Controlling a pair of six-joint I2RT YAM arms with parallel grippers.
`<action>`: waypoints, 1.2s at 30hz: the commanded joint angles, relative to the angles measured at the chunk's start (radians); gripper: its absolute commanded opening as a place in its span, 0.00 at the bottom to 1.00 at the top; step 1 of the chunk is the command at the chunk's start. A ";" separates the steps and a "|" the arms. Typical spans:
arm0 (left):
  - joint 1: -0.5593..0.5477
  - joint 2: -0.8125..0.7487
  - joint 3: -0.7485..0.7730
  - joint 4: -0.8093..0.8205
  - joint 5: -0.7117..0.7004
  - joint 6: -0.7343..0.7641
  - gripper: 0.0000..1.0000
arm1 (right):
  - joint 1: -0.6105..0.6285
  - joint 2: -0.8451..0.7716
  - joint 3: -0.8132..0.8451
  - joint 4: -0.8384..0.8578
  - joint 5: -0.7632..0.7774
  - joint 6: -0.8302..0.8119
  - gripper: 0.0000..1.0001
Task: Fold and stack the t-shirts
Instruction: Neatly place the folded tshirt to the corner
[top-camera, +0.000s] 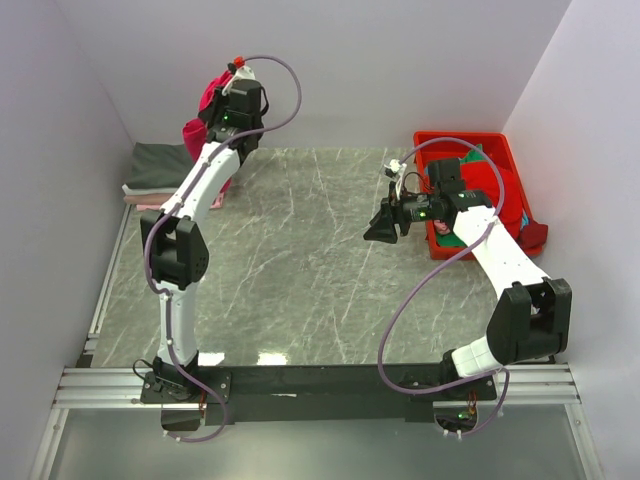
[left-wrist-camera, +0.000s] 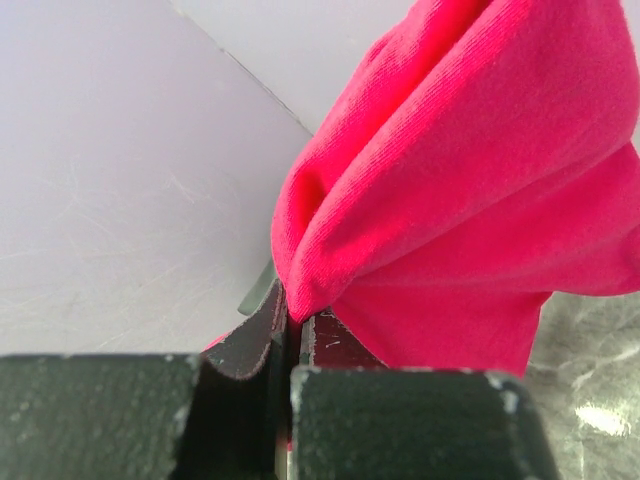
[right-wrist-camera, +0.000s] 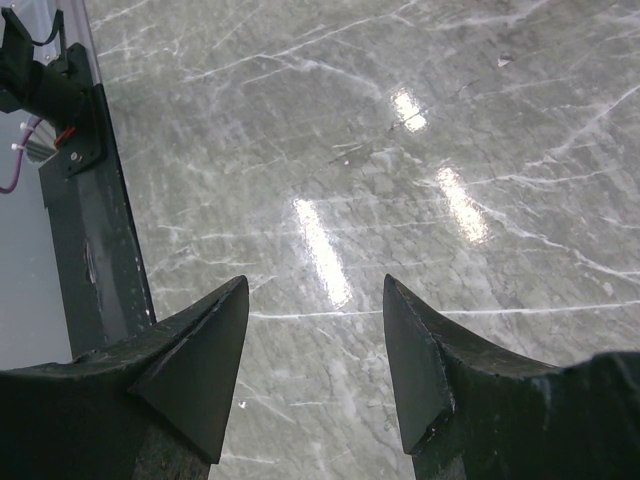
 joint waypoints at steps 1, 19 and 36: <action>0.012 -0.038 0.065 0.064 -0.015 0.004 0.00 | -0.007 -0.035 -0.002 -0.003 -0.026 -0.007 0.63; 0.127 0.023 0.108 0.038 0.033 -0.066 0.00 | -0.008 -0.009 0.001 -0.008 -0.026 -0.007 0.63; 0.242 0.080 0.082 -0.025 0.114 -0.200 0.00 | -0.007 0.017 0.003 -0.015 -0.025 -0.016 0.63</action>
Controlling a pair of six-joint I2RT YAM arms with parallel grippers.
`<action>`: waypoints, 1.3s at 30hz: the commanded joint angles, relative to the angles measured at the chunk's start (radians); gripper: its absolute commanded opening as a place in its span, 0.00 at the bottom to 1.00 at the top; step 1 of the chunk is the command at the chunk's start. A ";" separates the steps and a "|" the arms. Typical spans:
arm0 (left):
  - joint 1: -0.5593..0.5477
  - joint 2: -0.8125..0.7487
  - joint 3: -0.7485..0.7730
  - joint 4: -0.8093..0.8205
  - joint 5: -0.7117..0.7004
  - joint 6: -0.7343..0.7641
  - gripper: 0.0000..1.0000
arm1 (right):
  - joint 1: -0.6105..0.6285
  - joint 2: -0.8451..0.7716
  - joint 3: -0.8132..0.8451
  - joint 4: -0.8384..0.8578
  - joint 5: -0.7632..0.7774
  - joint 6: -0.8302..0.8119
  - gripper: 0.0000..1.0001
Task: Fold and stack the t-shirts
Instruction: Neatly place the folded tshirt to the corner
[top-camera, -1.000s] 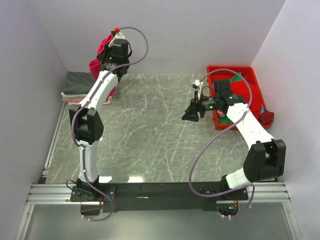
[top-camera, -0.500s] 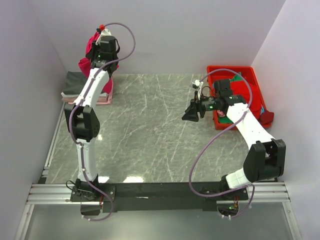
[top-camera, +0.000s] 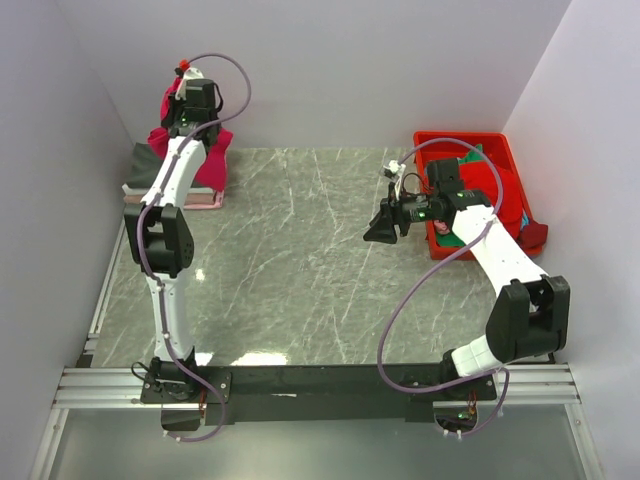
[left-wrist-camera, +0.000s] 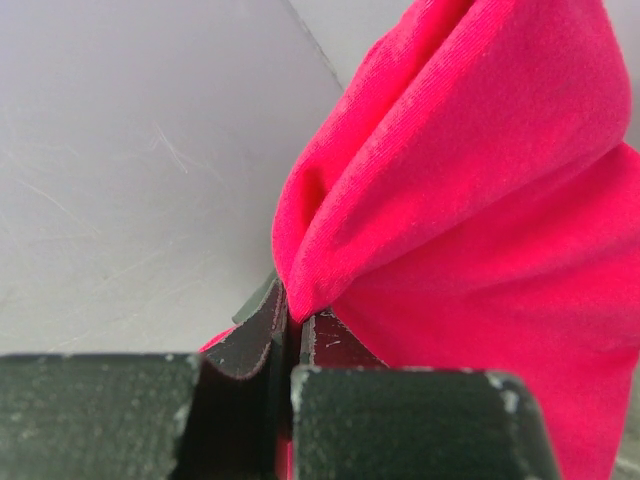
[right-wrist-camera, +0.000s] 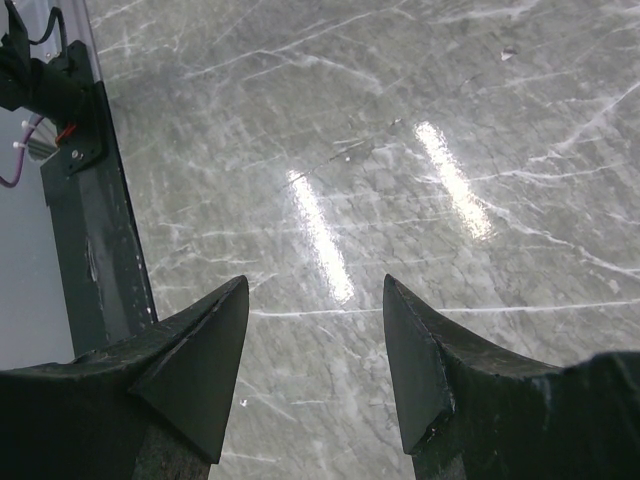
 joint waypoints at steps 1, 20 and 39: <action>0.034 -0.007 0.026 0.018 0.020 -0.068 0.00 | -0.008 0.011 0.003 -0.007 -0.024 -0.015 0.63; 0.142 0.033 0.075 -0.022 0.115 -0.139 0.00 | -0.007 0.031 0.004 -0.010 -0.027 -0.017 0.63; 0.171 0.075 0.100 0.010 0.120 -0.134 0.00 | -0.008 0.052 0.007 -0.021 -0.030 -0.018 0.63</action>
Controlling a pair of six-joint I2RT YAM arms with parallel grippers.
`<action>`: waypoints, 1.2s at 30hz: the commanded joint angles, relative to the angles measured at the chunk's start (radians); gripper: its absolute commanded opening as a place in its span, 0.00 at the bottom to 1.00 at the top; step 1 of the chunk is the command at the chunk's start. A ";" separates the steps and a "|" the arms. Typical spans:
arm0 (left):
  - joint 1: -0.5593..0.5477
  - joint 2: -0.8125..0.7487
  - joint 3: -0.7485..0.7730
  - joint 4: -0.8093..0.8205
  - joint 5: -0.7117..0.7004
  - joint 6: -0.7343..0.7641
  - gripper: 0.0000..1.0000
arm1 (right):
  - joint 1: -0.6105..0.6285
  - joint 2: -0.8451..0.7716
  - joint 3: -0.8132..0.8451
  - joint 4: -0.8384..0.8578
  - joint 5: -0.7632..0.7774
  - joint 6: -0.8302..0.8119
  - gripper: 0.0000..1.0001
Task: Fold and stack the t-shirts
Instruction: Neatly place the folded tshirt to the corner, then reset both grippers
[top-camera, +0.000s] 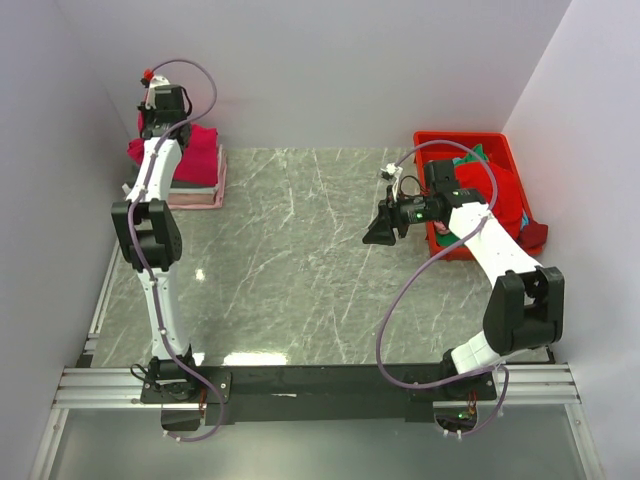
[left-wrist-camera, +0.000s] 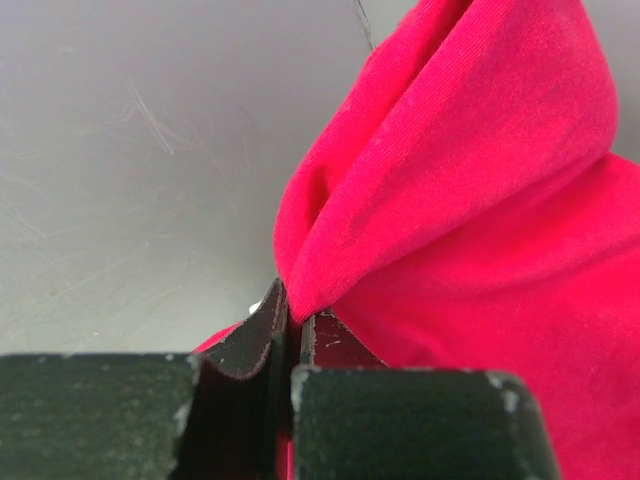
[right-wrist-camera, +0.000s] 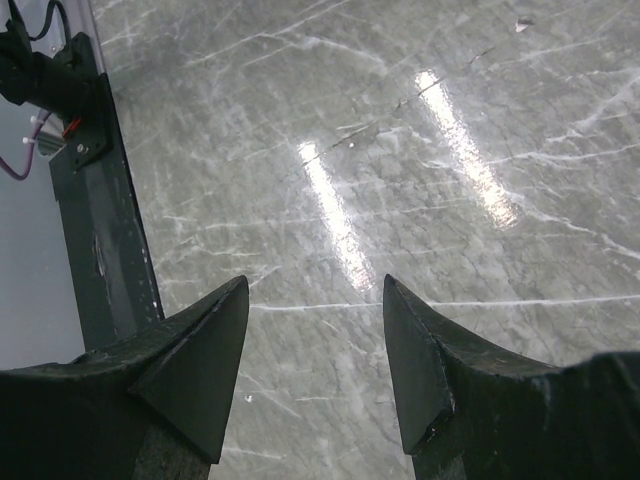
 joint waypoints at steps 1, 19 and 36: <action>0.015 0.007 0.052 0.067 -0.007 -0.010 0.00 | -0.008 0.003 0.007 -0.005 -0.026 -0.012 0.63; 0.064 0.003 0.099 0.061 -0.055 -0.115 0.99 | -0.008 0.000 0.007 -0.022 -0.018 -0.023 0.63; 0.095 -1.023 -0.856 0.159 1.008 -0.418 0.99 | -0.019 -0.306 -0.072 0.090 0.397 -0.031 0.70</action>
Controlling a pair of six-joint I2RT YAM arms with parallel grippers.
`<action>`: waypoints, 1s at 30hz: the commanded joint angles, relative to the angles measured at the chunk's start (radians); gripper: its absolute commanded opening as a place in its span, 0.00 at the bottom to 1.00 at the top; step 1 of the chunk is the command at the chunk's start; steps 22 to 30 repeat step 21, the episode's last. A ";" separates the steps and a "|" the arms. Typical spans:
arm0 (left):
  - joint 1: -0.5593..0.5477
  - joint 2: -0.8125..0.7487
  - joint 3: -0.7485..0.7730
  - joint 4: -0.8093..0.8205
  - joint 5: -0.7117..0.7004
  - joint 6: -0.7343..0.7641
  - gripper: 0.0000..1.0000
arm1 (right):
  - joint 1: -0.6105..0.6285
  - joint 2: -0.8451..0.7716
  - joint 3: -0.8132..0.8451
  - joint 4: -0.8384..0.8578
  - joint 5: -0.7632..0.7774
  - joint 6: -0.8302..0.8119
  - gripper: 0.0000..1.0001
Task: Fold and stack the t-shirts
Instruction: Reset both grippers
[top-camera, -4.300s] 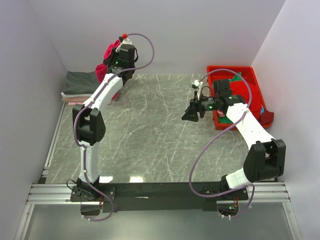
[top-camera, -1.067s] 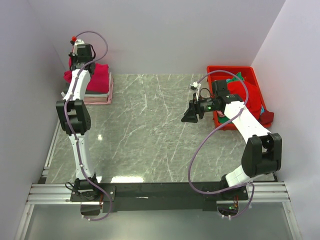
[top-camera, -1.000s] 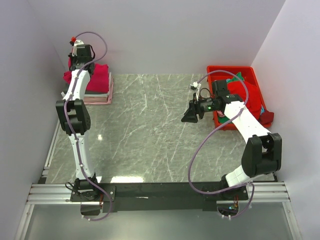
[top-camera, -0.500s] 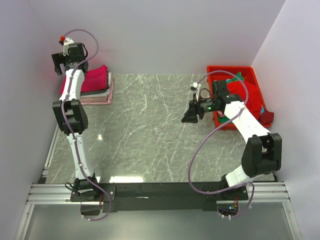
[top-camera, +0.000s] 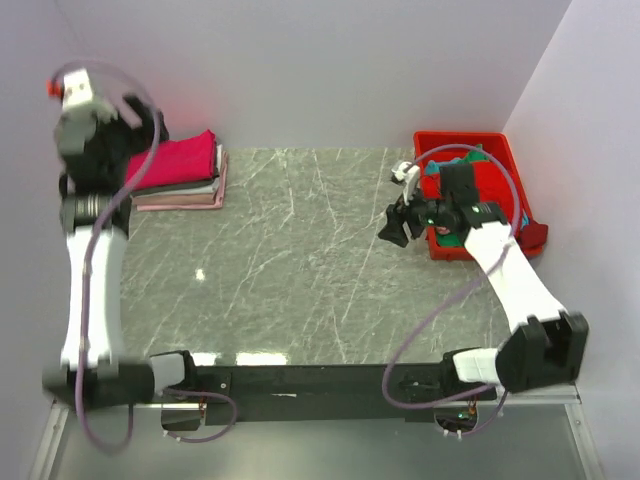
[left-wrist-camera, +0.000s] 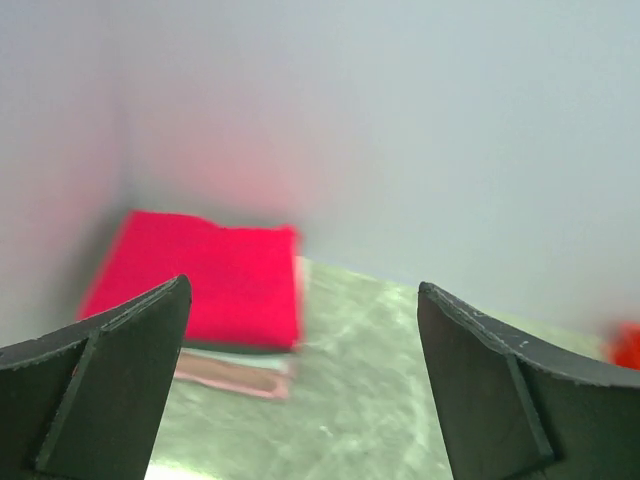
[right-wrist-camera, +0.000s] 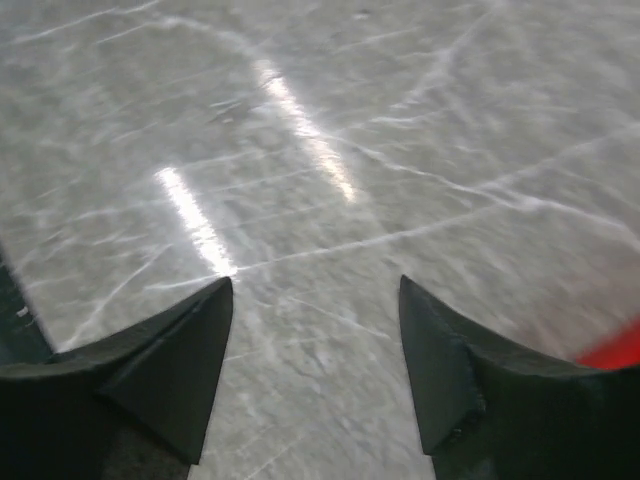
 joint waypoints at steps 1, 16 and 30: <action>0.012 -0.168 -0.328 0.039 0.273 -0.076 0.99 | -0.018 -0.169 -0.064 0.128 0.222 0.112 0.75; 0.010 -0.637 -0.852 0.076 0.410 -0.062 0.99 | -0.060 -0.557 -0.376 0.548 1.101 0.583 0.94; 0.006 -0.655 -0.869 0.075 0.392 -0.054 0.99 | -0.060 -0.605 -0.406 0.571 1.093 0.544 0.93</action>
